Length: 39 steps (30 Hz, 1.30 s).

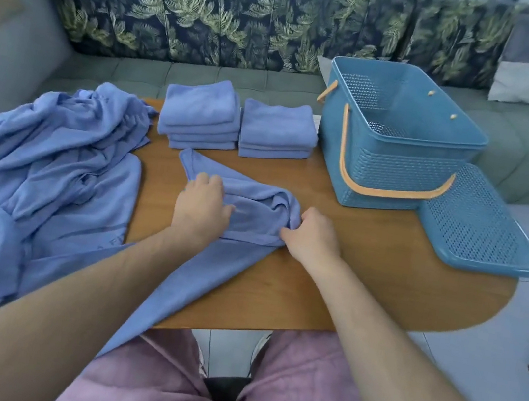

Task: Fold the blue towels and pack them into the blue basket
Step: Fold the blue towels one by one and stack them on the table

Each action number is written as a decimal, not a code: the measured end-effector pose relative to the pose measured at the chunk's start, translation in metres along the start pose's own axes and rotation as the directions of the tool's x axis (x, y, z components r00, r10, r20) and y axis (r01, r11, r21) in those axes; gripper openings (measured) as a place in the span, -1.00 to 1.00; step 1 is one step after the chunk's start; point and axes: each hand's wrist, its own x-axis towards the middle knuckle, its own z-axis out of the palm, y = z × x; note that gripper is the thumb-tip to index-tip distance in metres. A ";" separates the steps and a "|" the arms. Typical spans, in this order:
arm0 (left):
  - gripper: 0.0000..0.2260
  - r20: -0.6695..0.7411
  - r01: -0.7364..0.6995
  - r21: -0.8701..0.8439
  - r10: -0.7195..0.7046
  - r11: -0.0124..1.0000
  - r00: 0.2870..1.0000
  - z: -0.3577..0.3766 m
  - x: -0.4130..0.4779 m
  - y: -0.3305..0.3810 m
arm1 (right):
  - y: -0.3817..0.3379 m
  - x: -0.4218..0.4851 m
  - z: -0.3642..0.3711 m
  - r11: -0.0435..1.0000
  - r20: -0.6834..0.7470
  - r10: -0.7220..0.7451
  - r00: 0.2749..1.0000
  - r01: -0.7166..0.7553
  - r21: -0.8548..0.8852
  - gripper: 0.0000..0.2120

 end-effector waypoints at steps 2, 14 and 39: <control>-0.49 -0.035 0.141 0.034 -0.140 0.989 0.989 -0.002 -0.005 -0.011 | -0.001 0.003 -0.001 1.000 -0.014 -0.006 1.000 0.006 0.013 -0.88; -0.83 0.223 0.341 -0.624 -0.258 0.703 0.940 -0.020 -0.009 -0.023 | -0.009 -0.002 -0.020 0.675 0.098 0.008 0.995 -0.078 0.733 -0.82; -0.79 0.527 0.613 -0.773 -0.372 0.165 0.764 -0.066 -0.006 -0.052 | -0.017 0.001 -0.016 0.996 -0.038 0.045 0.998 -0.042 0.081 -0.87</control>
